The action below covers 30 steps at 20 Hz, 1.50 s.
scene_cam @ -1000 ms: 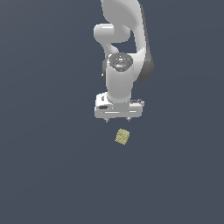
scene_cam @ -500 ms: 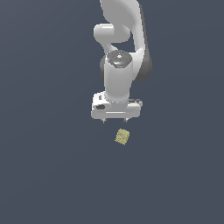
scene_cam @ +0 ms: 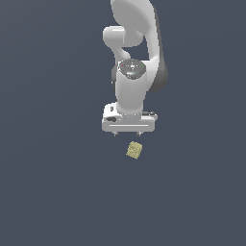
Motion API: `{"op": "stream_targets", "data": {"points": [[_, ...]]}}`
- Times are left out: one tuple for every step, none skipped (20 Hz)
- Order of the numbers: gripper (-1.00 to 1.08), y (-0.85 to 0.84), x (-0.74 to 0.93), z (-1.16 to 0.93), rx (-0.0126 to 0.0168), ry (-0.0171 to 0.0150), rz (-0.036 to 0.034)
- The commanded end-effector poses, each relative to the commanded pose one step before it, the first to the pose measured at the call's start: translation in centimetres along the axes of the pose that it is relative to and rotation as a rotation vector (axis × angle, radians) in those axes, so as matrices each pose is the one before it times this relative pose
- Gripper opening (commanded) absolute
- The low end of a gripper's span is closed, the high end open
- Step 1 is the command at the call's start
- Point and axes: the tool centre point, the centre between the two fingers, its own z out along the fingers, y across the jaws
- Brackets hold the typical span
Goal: Pick up the object and move it to a goal position.
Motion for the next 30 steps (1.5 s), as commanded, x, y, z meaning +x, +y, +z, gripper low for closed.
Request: {"op": "stream_targets", "data": {"points": [[1.00,-0.307,0.057,0.563,0.00190,-0.00223,0.02928],[1.00,-0.143,0.029,0.267,0.00083,-0.00088,0.01453],[1.00,-0.153,0.028,0.290,0.00086,-0.00097,0.01575],[1.00,-0.167,0.025,0.314,0.00088,-0.00108,0.01698],[1.00,-0.177,0.022,0.338,0.00089,-0.00117,0.01825],[1.00,-0.189,0.017,0.361,0.00087,-0.00126,0.01948],[1.00,-0.199,0.012,0.386,0.00084,-0.00134,0.02076],[1.00,-0.210,0.006,0.410,0.00080,-0.00143,0.02201],[1.00,-0.220,-0.002,0.435,0.00074,-0.00151,0.02330],[1.00,-0.227,-0.010,0.455,0.00066,-0.00157,0.02433],[1.00,-0.217,-0.018,0.440,0.00053,-0.00151,0.02348],[1.00,-0.202,-0.025,0.417,0.00040,-0.00141,0.02222],[1.00,-0.188,-0.030,0.394,0.00029,-0.00132,0.02096],[1.00,-0.174,-0.034,0.371,0.00020,-0.00122,0.01969],[1.00,-0.161,-0.037,0.347,0.00012,-0.00112,0.01842],[1.00,-0.147,-0.039,0.324,0.00006,-0.00103,0.01715],[1.00,-0.134,-0.039,0.300,0.00001,-0.00094,0.01588],[1.00,-0.122,-0.039,0.277,-0.00003,-0.00085,0.01461],[1.00,-0.110,-0.038,0.253,-0.00006,-0.00076,0.01333],[1.00,-0.098,-0.036,0.229,-0.00008,-0.00068,0.01208],[1.00,-0.087,-0.035,0.205,-0.00010,-0.00059,0.01079],[1.00,-0.076,-0.032,0.181,-0.00010,-0.00052,0.00953],[1.00,-0.064,-0.028,0.157,-0.00010,-0.00044,0.00827],[1.00,-0.054,-0.024,0.133,-0.00009,-0.00037,0.00700],[1.00,-0.046,-0.022,0.109,-0.00008,-0.00030,0.00569],[1.00,-0.033,-0.016,0.085,-0.00007,-0.00023,0.00447],[1.00,-0.025,-0.012,0.060,-0.00005,-0.00016,0.00316],[1.00,-0.012,-0.006,0.036,-0.00003,-0.00010,0.00195],[1.00,-0.002,-0.001,0.012,-0.00001,-0.00003,0.00069],[1.00,0.015,-0.014,-0.046,-0.00019,-0.00032,-0.00451]]}}
